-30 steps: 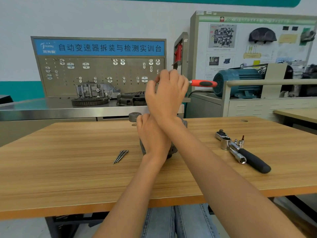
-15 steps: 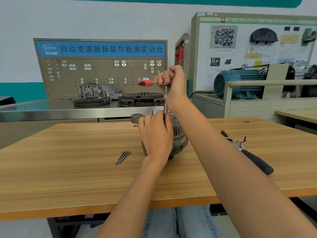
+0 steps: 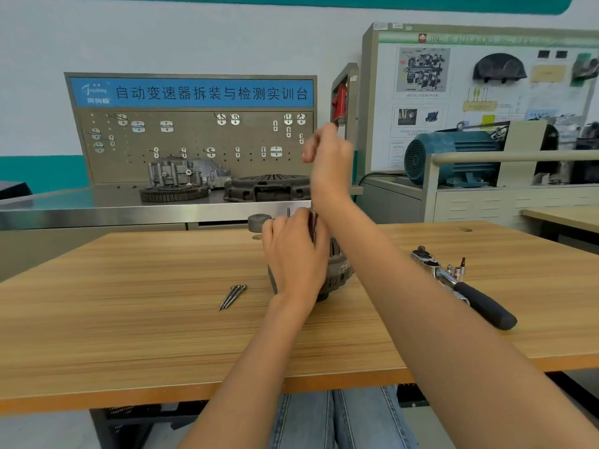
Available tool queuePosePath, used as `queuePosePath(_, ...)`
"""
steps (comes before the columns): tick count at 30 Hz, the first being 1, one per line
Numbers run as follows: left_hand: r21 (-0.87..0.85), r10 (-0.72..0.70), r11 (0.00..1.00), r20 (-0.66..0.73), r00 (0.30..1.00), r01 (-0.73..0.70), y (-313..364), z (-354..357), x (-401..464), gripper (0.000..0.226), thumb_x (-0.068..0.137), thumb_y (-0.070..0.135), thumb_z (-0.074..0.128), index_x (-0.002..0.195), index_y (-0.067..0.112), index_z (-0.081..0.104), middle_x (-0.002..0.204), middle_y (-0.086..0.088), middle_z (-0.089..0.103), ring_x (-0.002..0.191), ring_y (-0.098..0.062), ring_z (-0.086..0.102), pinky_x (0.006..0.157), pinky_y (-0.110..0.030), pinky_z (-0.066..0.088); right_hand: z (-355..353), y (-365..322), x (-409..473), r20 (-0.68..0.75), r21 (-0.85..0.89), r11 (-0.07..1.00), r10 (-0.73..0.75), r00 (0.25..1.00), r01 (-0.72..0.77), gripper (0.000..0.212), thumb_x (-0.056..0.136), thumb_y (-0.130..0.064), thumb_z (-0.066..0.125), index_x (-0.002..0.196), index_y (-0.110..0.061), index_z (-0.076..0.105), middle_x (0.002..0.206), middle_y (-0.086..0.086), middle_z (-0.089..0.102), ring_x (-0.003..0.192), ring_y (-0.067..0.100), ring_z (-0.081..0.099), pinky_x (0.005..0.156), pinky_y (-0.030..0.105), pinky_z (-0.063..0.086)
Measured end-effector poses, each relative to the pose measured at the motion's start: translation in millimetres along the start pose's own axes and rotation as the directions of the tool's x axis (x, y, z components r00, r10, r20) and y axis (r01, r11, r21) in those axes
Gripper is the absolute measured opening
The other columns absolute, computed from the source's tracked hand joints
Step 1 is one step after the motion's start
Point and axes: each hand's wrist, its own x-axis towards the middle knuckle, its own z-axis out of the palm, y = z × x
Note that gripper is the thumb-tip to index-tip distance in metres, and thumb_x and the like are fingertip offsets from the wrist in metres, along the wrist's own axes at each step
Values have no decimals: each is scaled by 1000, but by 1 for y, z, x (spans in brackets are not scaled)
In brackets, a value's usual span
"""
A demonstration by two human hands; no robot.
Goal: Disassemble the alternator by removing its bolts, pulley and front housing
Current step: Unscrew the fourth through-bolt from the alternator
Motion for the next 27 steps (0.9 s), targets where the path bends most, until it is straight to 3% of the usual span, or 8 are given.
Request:
queuePosePath(2, 6, 17, 1000, -13, 1000, -17, 0, 1, -1, 24, 95, 30, 46, 73, 21, 45, 63, 9, 41, 69, -14, 36, 82, -31, 29, -7, -3, 11, 139, 271, 942, 167, 976, -199, 55, 94, -16, 31, 40, -14, 38, 40, -1, 39, 47, 13, 40, 72, 30, 43)
queuePosePath(5, 23, 12, 1000, -21, 1000, -11, -1, 0, -1, 27, 97, 30, 44, 74, 17, 52, 64, 6, 43, 69, -13, 37, 80, -28, 26, -10, -3, 15, 192, 338, 901, 217, 957, -272, 60, 94, -18, 31, 34, -16, 40, 40, 0, 44, 52, 17, 43, 88, 34, 40)
queuePosePath(9, 4, 5, 1000, -28, 1000, -5, -3, 0, 0, 21, 89, 16, 55, 69, 18, 48, 63, 7, 40, 68, -14, 36, 75, -26, 25, 1, 9, -7, 21, -187, 976, -114, 993, 116, 36, 90, -13, 40, 54, -16, 42, 60, -4, 45, 61, 8, 42, 67, 23, 35)
queuePosePath(11, 56, 29, 998, 9, 1000, -30, -6, 0, 0, 23, 82, 8, 58, 66, 19, 45, 62, 4, 45, 71, -17, 43, 76, -23, 23, 3, 21, -17, 20, -599, 713, -442, 897, 365, 19, 83, -14, 47, 65, -13, 49, 70, -2, 45, 73, 12, 40, 80, 29, 36)
queuePosePath(14, 82, 34, 996, 22, 999, -36, -8, 0, 1, 19, 79, 5, 60, 67, 16, 50, 65, -4, 55, 76, -21, 51, 81, -25, 25, 5, 25, -20, 56, -826, 444, -550, 833, 348, 15, 79, -19, 49, 78, -8, 59, 79, 1, 49, 81, 17, 40, 94, 36, 33)
queuePosePath(18, 42, 14, 999, 10, 1000, -15, -4, 1, 1, 24, 84, 15, 55, 65, 20, 42, 59, 12, 36, 69, -12, 37, 76, -22, 22, 9, 12, -10, 30, -648, 691, -397, 917, 320, 36, 87, -22, 42, 52, -17, 41, 58, -6, 42, 64, 15, 41, 80, 33, 35)
queuePosePath(21, -6, 8, 1000, -22, 1000, -8, -2, 1, 0, 23, 92, 26, 48, 71, 20, 45, 61, 11, 38, 67, -12, 36, 77, -26, 25, 6, 0, 2, 8, -163, 985, -53, 999, 54, 50, 95, -18, 36, 45, -18, 31, 44, -4, 31, 47, 13, 30, 58, 30, 32)
queuePosePath(27, 33, 28, 999, -46, 999, -27, -2, 2, -1, 29, 98, 28, 41, 77, 15, 56, 65, 7, 45, 68, -13, 38, 77, -28, 24, -5, -1, 11, 164, 139, 971, 169, 972, -192, 58, 100, -22, 23, 45, -11, 39, 42, -2, 45, 45, 6, 47, 82, 28, 39)
